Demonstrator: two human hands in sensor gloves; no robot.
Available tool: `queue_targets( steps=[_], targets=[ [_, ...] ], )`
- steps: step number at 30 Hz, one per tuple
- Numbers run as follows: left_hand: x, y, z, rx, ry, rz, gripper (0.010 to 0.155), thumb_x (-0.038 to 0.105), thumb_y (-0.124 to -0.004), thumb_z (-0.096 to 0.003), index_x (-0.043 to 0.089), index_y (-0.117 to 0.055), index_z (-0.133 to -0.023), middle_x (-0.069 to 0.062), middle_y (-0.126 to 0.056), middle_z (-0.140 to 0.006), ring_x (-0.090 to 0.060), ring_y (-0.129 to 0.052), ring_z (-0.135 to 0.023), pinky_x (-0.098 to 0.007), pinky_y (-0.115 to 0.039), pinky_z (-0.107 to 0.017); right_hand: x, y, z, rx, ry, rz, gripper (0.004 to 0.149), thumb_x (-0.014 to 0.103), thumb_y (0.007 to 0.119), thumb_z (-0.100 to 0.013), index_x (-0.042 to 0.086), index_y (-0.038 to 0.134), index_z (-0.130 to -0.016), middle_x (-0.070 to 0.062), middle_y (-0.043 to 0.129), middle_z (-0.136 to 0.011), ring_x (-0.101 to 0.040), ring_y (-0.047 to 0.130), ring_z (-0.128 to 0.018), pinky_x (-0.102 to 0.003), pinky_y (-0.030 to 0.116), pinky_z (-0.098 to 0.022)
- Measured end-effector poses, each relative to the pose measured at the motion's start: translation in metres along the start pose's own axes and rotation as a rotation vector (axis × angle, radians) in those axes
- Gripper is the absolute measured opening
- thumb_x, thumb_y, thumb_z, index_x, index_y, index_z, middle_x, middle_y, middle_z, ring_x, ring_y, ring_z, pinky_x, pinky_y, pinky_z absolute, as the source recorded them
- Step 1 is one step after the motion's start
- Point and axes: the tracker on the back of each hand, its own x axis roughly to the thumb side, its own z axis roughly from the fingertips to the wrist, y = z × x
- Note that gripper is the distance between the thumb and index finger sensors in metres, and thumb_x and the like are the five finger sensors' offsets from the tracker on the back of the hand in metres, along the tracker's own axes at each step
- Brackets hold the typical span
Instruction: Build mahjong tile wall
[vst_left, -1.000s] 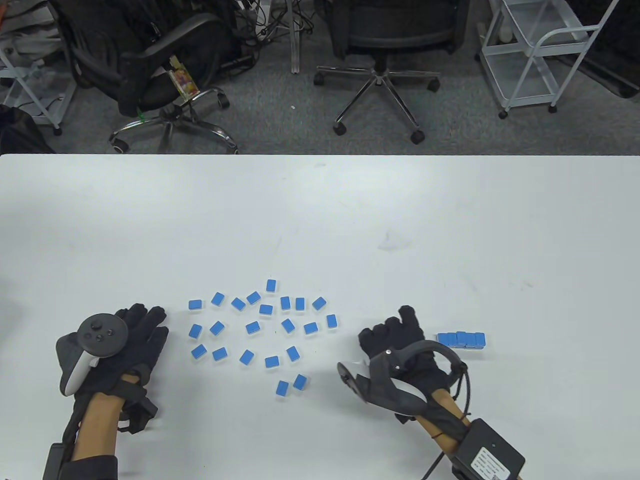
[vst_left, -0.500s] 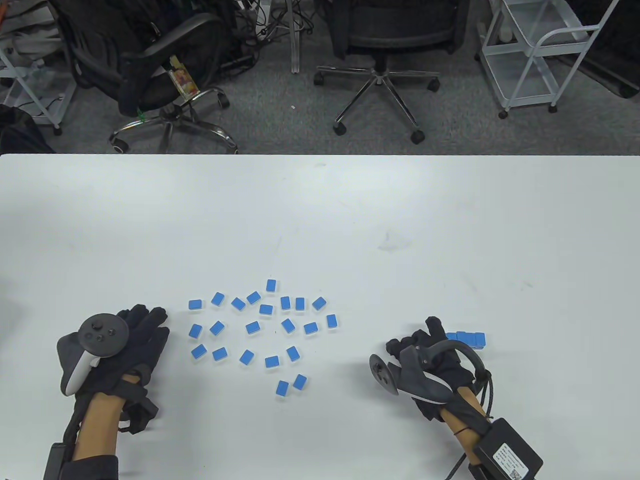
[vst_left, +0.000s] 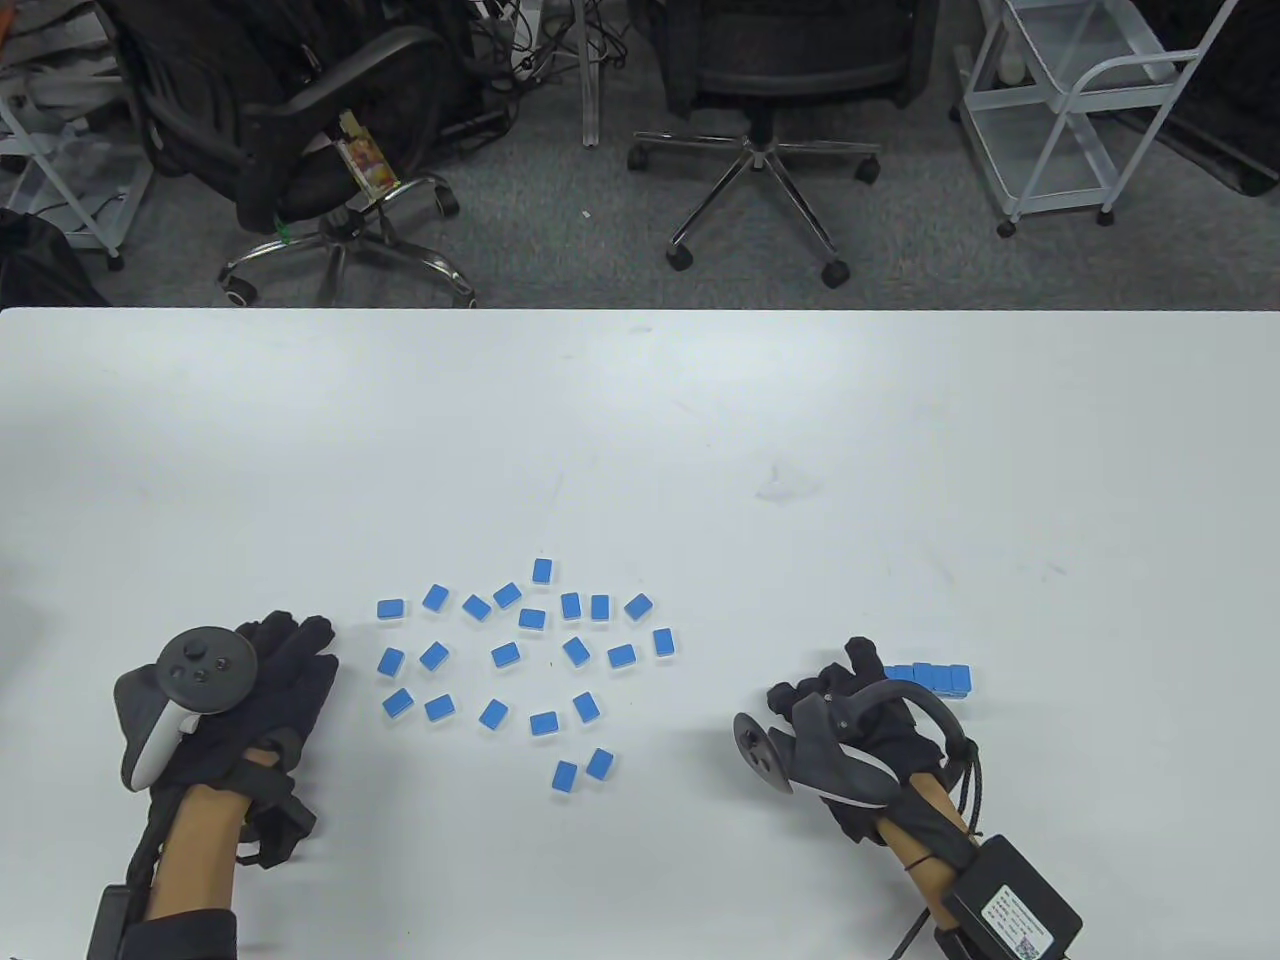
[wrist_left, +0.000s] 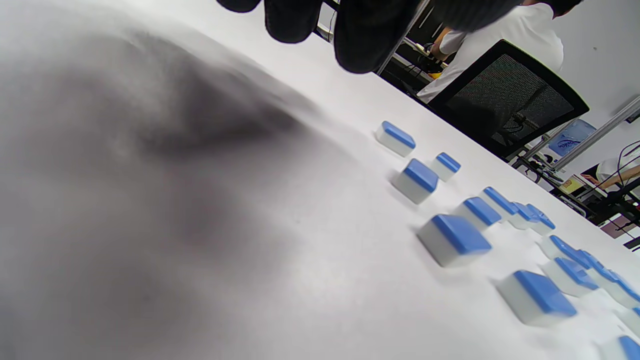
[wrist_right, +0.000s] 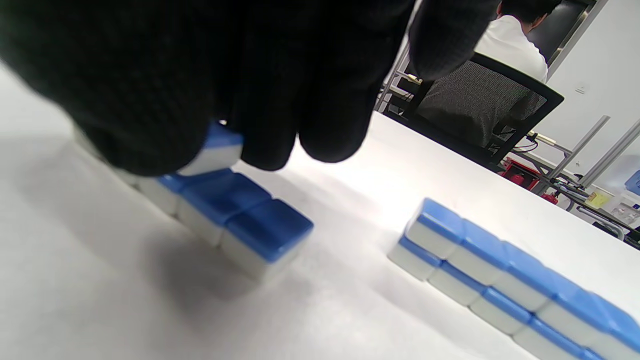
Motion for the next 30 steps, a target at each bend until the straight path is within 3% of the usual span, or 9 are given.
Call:
queue_targets(
  steps=[17, 24, 30],
  targets=[
    [0.000, 0.000, 0.000, -0.003, -0.001, 0.002, 0.065, 0.061, -0.052, -0.0525, 0.038, -0.051, -0.114, 0.001, -0.033, -0.125, -0.030, -0.023, -0.117, -0.062, -0.025, -0.082, -0.005, -0.005, 0.003, 0.015, 0.002, -0.046, 0.066, 0.042, 0.091, -0.026, 0.030, 0.070, -0.088, 0.006, 0.091, -0.086, -0.023, 0.088, -0.085, -0.061, 0.054, -0.074],
    [0.000, 0.001, 0.001, 0.001, 0.000, 0.003, 0.065, 0.061, -0.053, -0.0523, 0.038, -0.051, -0.113, 0.001, -0.033, -0.125, -0.030, -0.024, -0.117, -0.062, -0.026, -0.082, -0.016, -0.019, 0.007, -0.054, 0.031, -0.150, 0.060, 0.046, 0.083, -0.030, 0.028, 0.073, -0.087, 0.004, 0.093, -0.084, -0.026, 0.089, -0.083, -0.062, 0.054, -0.074],
    [-0.001, 0.001, 0.002, 0.001, 0.003, 0.009, 0.065, 0.060, -0.053, -0.0524, 0.038, -0.051, -0.114, 0.001, -0.033, -0.125, -0.030, -0.024, -0.117, -0.062, -0.026, -0.082, 0.003, -0.057, -0.031, -0.078, 0.038, -0.128, 0.057, 0.046, 0.083, -0.032, 0.027, 0.076, -0.085, 0.002, 0.095, -0.081, -0.027, 0.090, -0.081, -0.062, 0.054, -0.074]
  ],
)
